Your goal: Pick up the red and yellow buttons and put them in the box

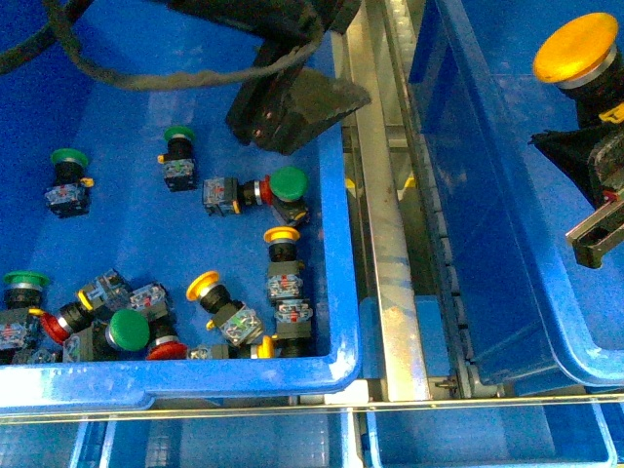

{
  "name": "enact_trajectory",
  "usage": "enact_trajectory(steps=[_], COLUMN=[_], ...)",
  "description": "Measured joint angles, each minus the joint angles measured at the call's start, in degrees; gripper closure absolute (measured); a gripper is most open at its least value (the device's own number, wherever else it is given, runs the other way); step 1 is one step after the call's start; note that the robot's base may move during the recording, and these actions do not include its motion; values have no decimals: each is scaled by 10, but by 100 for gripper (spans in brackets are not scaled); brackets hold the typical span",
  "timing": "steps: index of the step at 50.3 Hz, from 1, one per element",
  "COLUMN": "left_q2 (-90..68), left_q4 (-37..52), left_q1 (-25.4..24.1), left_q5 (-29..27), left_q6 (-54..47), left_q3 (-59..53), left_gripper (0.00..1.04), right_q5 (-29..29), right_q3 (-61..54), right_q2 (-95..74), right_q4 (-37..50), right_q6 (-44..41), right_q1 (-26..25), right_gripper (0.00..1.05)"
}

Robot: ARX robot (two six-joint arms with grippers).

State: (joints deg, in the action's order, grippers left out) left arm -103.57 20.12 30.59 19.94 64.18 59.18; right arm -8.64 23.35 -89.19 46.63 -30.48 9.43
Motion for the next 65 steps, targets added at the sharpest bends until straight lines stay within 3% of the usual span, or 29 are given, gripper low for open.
enact_trajectory(steps=[26, 40, 55, 60, 62, 65], left_q2=[135, 291, 419, 467, 479, 512], left_q4=[-53, -95, -172, -211, -144, 39], left_q1=[-41, -117, -206, -257, -254, -262], left_q5=[-25, -3, 33, 44, -26, -158], left_q6=[-112, -249, -354, -372, -410, -492], left_q3=[-127, -269, -338, -352, -378, -454], left_gripper=[8, 8, 8, 8, 13, 25], right_q5=[-8, -27, -42, -52, -54, -58], right_q3=[-2, 0, 10, 11, 12, 12], right_q2=[18, 45, 92, 121, 134, 151], right_q4=[-21, -52, -108, -142, -156, -171], right_q6=[0, 1, 13, 13, 12, 14], right_q1=[-31, -63, -101, -111, -115, -121], right_gripper=[64, 64, 64, 64, 64, 64])
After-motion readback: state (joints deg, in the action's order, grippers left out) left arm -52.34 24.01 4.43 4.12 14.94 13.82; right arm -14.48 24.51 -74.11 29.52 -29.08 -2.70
